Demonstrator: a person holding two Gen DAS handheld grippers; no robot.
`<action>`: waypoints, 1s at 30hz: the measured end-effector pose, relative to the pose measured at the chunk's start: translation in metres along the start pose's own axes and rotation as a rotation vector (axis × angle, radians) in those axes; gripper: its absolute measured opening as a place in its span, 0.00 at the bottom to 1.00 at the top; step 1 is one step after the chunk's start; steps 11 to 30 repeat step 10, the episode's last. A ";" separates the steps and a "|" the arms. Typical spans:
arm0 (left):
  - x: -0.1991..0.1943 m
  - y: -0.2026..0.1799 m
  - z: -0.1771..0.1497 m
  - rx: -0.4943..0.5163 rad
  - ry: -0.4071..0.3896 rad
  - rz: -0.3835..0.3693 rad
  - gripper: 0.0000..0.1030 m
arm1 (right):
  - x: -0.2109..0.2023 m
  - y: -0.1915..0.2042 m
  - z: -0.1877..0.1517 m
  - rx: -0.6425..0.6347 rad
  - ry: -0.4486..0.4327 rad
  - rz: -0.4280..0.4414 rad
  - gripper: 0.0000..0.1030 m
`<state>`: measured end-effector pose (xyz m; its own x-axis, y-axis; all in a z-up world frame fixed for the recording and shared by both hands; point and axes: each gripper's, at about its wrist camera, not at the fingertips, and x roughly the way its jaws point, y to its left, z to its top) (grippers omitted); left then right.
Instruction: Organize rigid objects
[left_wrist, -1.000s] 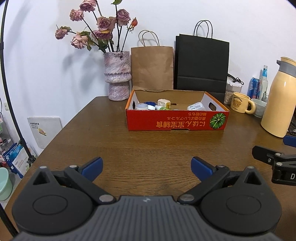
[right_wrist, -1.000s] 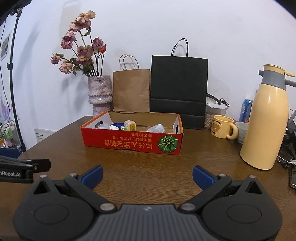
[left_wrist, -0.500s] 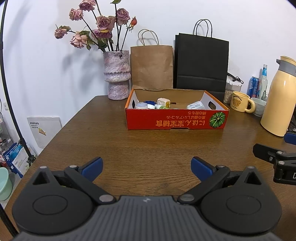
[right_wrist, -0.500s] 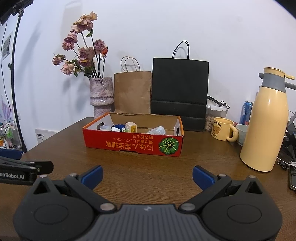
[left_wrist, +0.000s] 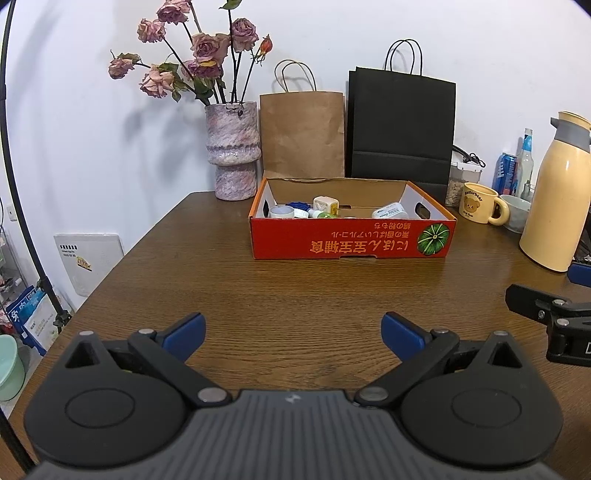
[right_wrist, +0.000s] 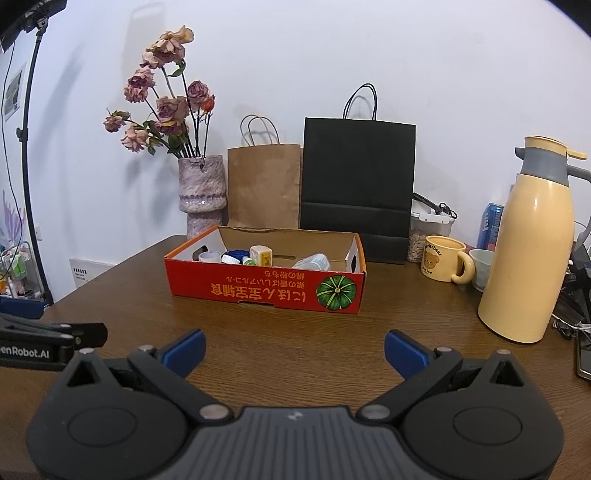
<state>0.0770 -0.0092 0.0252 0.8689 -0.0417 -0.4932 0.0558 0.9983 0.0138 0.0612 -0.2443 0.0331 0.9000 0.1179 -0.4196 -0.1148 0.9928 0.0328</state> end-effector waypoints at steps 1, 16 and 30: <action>0.000 0.000 0.000 0.000 -0.001 0.001 1.00 | 0.000 0.000 0.000 0.000 0.000 0.000 1.00; 0.001 0.001 0.000 0.000 -0.003 0.003 1.00 | 0.003 0.000 -0.001 0.000 0.008 0.002 1.00; 0.001 0.001 0.000 0.000 -0.003 0.003 1.00 | 0.003 0.000 -0.001 0.000 0.008 0.002 1.00</action>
